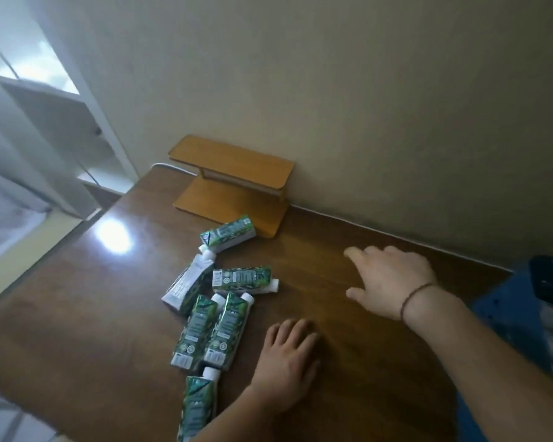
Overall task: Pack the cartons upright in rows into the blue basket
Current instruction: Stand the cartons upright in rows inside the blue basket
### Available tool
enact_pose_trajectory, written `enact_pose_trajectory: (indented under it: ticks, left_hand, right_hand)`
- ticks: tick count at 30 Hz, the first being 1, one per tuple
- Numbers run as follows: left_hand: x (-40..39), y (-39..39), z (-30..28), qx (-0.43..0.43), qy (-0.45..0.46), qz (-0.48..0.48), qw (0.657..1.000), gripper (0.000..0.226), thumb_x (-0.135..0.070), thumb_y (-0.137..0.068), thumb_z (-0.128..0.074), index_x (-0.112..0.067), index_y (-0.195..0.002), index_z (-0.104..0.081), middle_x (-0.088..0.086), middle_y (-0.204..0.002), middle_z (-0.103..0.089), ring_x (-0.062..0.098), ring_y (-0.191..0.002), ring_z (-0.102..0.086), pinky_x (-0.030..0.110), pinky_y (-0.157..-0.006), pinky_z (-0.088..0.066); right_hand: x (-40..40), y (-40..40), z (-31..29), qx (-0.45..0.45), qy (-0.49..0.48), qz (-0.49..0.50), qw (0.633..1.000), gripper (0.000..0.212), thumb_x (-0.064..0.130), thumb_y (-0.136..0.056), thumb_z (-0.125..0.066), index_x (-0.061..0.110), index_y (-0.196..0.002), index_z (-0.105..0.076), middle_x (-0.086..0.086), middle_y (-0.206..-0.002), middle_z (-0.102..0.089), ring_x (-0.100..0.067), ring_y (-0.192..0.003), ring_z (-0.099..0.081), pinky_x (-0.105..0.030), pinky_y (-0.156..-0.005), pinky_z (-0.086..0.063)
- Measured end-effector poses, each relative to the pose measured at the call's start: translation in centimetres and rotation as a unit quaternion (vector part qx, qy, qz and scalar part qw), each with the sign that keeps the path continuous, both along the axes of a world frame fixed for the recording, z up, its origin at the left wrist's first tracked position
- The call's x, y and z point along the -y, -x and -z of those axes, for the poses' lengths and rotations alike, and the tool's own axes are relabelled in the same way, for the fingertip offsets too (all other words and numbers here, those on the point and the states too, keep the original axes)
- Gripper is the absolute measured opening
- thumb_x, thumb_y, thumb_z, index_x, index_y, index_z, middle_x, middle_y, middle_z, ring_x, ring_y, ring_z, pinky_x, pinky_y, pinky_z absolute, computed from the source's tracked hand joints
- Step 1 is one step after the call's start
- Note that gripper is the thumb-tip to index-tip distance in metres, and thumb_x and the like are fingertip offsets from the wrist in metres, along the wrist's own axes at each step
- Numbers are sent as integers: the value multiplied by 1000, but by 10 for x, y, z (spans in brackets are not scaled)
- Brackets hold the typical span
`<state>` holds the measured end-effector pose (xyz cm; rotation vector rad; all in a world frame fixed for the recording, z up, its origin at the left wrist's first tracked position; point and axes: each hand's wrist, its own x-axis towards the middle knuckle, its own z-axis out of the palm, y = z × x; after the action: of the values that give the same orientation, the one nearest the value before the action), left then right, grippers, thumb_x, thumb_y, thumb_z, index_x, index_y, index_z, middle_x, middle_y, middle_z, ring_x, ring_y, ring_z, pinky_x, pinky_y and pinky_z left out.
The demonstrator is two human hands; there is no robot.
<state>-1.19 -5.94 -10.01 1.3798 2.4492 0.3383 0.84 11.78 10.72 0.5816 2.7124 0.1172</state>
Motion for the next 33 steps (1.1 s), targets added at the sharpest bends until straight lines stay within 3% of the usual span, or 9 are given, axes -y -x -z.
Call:
enact_pose_trajectory:
  ticks: [4, 10, 14, 17, 20, 23, 25, 28, 33]
  left_hand:
    - [-5, 12, 7, -25, -14, 10, 1000, 58, -55, -89, -41, -28, -141, -43, 7, -151, -41, 37, -138, -37, 56, -112, -26]
    - [6, 33, 16, 1, -77, 3, 997, 57, -52, -88, -48, -24, -137, -48, 7, -138, -49, 28, -129, -35, 48, -112, -26]
    - [7, 36, 21, 31, -138, -28, 990, 39, -40, -89, -49, -21, -121, -60, 4, -126, -55, 26, -121, -43, 43, -107, -30]
    - [2, 38, 13, 93, -191, -96, 972, 31, -33, -88, -52, -20, -114, -63, 1, -114, -58, 22, -111, -49, 40, -99, -41]
    - [-17, 40, 0, 150, -246, -198, 937, 26, -33, -87, -50, -21, -106, -64, -4, -102, -64, 16, -94, -56, 40, -85, -48]
    - [-44, 42, -17, 224, -267, -214, 912, 18, -27, -88, -53, -24, -102, -64, -13, -91, -63, 6, -84, -56, 35, -79, -52]
    - [-64, 40, -25, 239, -248, -192, 919, 14, -24, -90, -58, -25, -102, -65, -18, -90, -61, 2, -83, -56, 32, -79, -53]
    - [-98, 22, -45, 319, -293, -219, 874, 11, -26, -92, -60, -24, -98, -68, -8, -92, -69, 8, -86, -63, 40, -80, -56]
    - [-169, -44, -113, 424, -357, -110, 825, 38, -42, -90, -61, -28, -125, -57, -11, -117, -63, 11, -103, -61, 27, -84, -53]
  right_hand:
    - [35, 73, 79, 36, 232, -4, 972, 77, 41, -88, -64, 34, -150, -19, 1, -152, -36, -23, -130, -46, -39, -97, -48]
    - [53, 110, 163, -56, 248, -37, 966, 63, 28, -83, -64, 28, -140, -36, 0, -142, -43, -26, -128, -39, -41, -104, -41]
    - [44, 108, 173, -128, 249, -58, 958, 51, 43, -75, -73, 29, -120, -55, 6, -122, -58, -19, -115, -47, -38, -94, -45]
    - [33, 90, 164, -262, 365, -22, 893, 50, 29, -67, -85, 16, -110, -63, 1, -108, -60, -12, -99, -56, -28, -89, -47]
    - [28, 62, 141, -396, 374, 23, 838, 51, 24, -66, -87, 13, -108, -62, 2, -105, -59, -5, -95, -55, -9, -83, -43]
    - [10, 36, 113, -451, 360, 35, 816, 53, 30, -69, -85, 13, -111, -58, 0, -107, -58, -7, -98, -56, -12, -82, -47]
    - [-12, 15, 88, -451, 320, 13, 833, 55, 36, -70, -83, 13, -114, -59, 0, -111, -60, -7, -101, -57, -15, -83, -49]
    - [-46, -30, 45, -475, 259, 8, 841, 57, 35, -73, -82, 12, -120, -58, 0, -117, -61, -10, -106, -58, -15, -87, -48]
    - [-87, -140, -16, -603, 265, 80, 748, 53, 32, -79, -74, 15, -125, -53, 10, -119, -60, -11, -107, -61, -22, -84, -52]
